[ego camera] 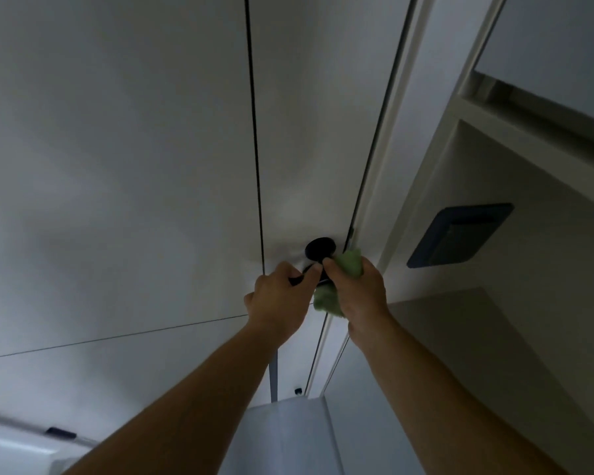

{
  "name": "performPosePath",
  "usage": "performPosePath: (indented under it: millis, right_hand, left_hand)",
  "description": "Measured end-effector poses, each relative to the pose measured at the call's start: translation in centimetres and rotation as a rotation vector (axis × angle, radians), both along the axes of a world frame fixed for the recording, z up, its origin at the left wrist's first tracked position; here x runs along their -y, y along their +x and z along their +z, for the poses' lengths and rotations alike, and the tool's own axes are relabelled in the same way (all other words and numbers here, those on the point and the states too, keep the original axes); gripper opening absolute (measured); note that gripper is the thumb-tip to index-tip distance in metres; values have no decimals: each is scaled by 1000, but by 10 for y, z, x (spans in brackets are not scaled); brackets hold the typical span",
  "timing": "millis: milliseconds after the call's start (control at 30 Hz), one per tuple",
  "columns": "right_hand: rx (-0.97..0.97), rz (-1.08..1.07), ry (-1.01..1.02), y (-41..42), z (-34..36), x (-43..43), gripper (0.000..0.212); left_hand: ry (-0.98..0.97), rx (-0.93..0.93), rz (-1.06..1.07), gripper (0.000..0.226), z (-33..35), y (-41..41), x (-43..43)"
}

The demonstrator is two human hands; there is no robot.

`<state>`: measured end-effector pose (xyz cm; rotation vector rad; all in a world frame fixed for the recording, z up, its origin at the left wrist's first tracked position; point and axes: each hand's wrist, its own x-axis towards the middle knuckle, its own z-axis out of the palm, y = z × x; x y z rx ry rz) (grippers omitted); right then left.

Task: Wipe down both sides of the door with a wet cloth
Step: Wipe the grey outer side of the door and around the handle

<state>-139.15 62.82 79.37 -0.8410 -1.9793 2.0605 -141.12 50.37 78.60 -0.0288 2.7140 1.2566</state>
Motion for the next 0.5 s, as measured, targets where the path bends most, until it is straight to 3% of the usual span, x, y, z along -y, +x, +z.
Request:
performPosePath:
  millis: [200, 500]
  right_hand:
    - [-34, 3, 5, 4, -1, 2, 31]
    - [-53, 12, -26, 34, -5, 1, 18]
  left_hand:
    - [310, 149, -3, 59, -7, 5, 0]
    - [228, 80, -16, 52, -15, 33, 4]
